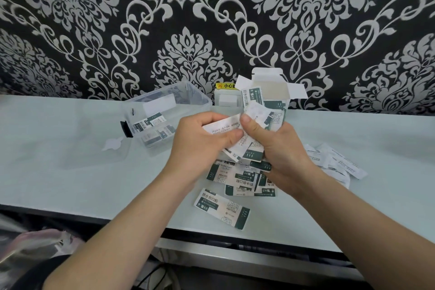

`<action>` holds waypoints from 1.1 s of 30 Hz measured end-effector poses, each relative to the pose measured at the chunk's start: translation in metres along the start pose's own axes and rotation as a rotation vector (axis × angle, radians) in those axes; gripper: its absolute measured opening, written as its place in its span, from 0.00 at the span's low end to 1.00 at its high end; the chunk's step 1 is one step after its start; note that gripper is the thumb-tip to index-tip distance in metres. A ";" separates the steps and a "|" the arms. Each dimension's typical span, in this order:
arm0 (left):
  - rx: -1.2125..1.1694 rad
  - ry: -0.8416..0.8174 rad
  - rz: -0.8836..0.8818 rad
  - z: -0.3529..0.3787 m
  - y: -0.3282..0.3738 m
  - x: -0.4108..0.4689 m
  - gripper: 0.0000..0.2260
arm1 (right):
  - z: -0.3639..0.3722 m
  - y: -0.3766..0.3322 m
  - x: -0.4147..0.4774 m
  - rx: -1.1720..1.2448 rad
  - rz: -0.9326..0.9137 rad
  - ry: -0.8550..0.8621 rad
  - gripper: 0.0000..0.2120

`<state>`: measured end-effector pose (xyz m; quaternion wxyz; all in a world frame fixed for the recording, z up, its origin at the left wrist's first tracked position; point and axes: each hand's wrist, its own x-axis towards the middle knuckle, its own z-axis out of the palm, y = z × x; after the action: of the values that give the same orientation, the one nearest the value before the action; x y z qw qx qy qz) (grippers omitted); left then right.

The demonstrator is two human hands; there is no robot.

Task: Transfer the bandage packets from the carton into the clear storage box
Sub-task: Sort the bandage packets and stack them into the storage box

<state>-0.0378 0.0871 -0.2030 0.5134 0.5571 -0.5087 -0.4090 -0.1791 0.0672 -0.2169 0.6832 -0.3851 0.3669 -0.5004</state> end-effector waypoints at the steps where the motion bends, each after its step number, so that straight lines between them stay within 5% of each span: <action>1: -0.029 0.002 -0.022 0.001 -0.001 0.000 0.07 | -0.001 0.000 0.000 -0.014 -0.011 -0.002 0.15; 10: -0.318 0.087 -0.161 0.001 0.001 0.004 0.07 | -0.002 -0.002 -0.001 -0.067 -0.014 -0.039 0.12; 16: -0.286 0.113 -0.162 -0.005 0.000 0.009 0.08 | -0.003 -0.002 0.000 -0.063 0.034 0.026 0.10; 19: 0.343 0.366 0.369 -0.017 -0.001 0.011 0.06 | -0.003 -0.004 0.002 -0.107 0.050 0.076 0.08; 21: 0.714 0.314 0.777 -0.012 -0.005 0.005 0.04 | 0.000 -0.003 0.001 -0.120 0.027 0.064 0.07; 23: 0.831 0.184 0.885 0.001 -0.013 -0.003 0.04 | 0.005 -0.002 0.000 -0.134 -0.014 0.027 0.11; 27: 0.763 0.104 0.839 0.004 -0.011 -0.002 0.07 | 0.002 -0.004 -0.001 -0.168 -0.068 -0.008 0.27; 33: 0.470 0.055 0.445 0.003 -0.006 0.000 0.10 | 0.002 -0.008 -0.001 -0.108 0.026 0.063 0.15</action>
<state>-0.0395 0.0868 -0.2097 0.4610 0.5464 -0.6845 -0.1427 -0.1807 0.0668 -0.2092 0.6558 -0.4006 0.4199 -0.4828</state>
